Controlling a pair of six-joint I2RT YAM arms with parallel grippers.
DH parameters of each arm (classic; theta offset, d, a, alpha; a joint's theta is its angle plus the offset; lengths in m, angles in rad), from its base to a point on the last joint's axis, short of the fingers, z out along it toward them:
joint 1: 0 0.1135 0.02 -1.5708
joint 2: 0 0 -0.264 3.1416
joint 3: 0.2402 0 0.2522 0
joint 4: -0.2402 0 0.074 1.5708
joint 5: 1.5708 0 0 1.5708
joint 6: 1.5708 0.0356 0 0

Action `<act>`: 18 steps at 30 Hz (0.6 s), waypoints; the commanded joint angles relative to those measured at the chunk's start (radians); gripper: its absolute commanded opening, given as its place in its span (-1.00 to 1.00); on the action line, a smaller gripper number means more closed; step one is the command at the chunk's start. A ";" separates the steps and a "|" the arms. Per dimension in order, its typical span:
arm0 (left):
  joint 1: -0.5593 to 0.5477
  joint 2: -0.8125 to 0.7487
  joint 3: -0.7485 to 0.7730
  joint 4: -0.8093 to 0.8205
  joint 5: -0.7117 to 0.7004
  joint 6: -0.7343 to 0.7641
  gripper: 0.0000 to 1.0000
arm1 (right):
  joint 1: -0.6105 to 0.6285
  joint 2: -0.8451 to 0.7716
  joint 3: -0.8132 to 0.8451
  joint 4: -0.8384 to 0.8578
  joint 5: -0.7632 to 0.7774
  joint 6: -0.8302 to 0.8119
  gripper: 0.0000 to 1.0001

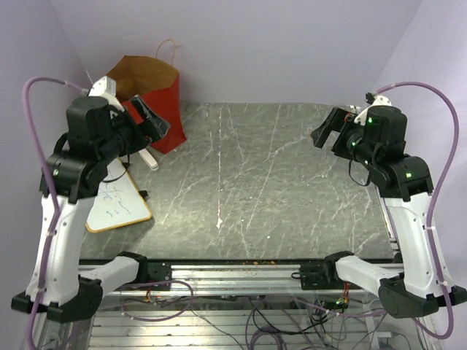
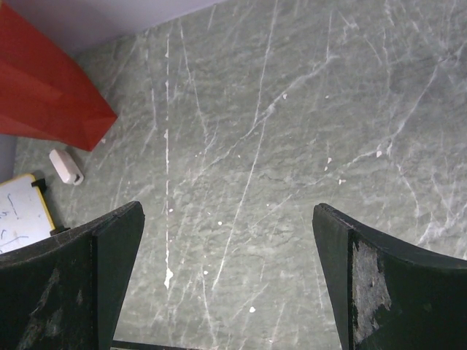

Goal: Take the snacks out of the paper bag

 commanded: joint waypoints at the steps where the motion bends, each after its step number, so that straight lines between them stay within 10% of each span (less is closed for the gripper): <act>1: 0.018 0.111 0.062 0.085 0.048 0.009 0.87 | -0.010 0.017 -0.037 0.083 -0.042 -0.011 1.00; 18: 0.156 0.803 0.502 0.505 0.130 0.043 0.87 | -0.016 0.118 -0.112 0.278 -0.185 -0.128 1.00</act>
